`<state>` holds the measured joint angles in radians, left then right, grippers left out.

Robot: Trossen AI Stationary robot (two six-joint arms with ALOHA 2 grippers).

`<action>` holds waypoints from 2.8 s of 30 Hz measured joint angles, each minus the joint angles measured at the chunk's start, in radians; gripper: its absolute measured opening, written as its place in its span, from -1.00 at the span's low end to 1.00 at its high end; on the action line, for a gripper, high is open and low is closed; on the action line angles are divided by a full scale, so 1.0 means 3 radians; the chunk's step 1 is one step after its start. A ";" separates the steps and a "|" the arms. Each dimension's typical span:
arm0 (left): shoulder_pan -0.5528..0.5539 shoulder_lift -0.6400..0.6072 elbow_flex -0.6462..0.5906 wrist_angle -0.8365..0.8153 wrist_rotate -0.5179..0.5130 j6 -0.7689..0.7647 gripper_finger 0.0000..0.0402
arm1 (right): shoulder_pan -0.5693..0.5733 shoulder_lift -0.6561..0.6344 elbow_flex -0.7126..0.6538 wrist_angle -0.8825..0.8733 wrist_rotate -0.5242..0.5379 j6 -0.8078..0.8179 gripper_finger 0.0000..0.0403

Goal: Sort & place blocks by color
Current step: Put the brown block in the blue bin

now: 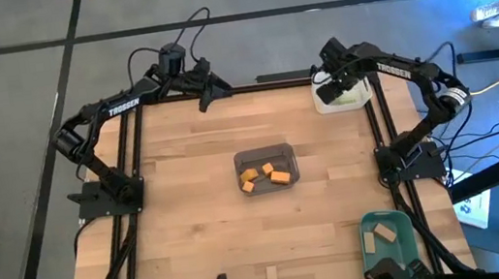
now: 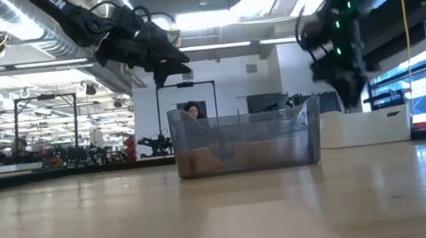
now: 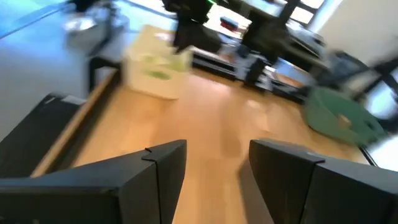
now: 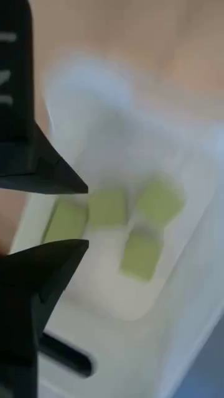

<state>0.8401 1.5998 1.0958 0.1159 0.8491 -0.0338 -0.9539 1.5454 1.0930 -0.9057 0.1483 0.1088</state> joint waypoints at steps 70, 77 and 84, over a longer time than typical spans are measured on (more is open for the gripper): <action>-0.4163 -0.1248 -0.0003 -0.2278 -0.3558 -0.2036 -0.20 | 0.3850 -0.0843 0.0317 0.1411 -0.1874 0.0492 -0.59; -0.4238 -0.1248 -0.0001 -0.2280 -0.3561 -0.2034 -0.20 | 0.3850 -0.0681 0.0317 0.1490 -0.1871 0.0570 -0.33; -0.4333 -0.1248 -0.0003 -0.2199 -0.3569 -0.1796 -0.20 | 0.3850 -0.0715 0.0317 0.1486 -0.1866 -0.0003 -0.29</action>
<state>-0.4599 1.2255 1.0950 -0.5438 -0.2215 -0.5724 0.2012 1.3309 1.1881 -0.4600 -0.4114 0.1078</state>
